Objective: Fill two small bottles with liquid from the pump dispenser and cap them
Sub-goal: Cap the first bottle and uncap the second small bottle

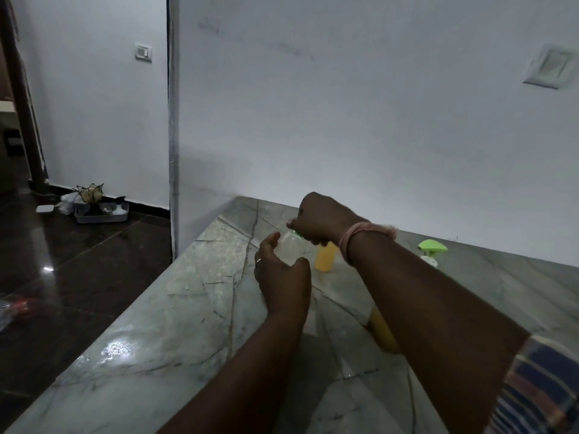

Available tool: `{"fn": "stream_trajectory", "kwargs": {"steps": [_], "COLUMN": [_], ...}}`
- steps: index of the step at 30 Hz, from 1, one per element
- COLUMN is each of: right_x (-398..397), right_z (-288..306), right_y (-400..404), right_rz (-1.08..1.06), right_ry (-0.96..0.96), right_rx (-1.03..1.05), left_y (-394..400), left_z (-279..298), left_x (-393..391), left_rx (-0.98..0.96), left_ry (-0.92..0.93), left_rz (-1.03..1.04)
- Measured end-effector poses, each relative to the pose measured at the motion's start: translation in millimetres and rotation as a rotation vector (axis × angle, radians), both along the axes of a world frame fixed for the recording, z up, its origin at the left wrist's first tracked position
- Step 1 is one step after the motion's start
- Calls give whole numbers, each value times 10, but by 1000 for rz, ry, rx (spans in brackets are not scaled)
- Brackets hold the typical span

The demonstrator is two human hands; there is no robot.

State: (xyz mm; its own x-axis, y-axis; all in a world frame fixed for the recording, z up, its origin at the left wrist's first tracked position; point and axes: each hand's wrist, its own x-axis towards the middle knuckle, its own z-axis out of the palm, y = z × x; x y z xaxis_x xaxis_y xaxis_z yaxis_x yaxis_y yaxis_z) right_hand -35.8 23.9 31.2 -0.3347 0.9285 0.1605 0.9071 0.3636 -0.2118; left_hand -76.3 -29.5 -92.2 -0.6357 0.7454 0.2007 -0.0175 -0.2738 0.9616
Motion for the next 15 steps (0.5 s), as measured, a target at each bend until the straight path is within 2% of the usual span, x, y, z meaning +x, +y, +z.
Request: {"fn": "stream_trajectory", "kwargs": {"steps": [3, 6, 10, 15], "right_x": [160, 308, 541, 682], "right_z": [249, 315, 296, 373], "right_y": [-262, -436, -566, -651], "right_rz": [26, 58, 158, 295], "right_ry": [-7, -36, 7, -141], "right_rx": [3, -16, -141, -173], "left_y": [-60, -136, -197, -265], "left_z": [13, 21, 20, 22], "left_x": [136, 200, 167, 192], "left_rx": [22, 78, 64, 77], "left_ry": [254, 362, 376, 334], "left_rz": [-79, -78, -187, -315]}}
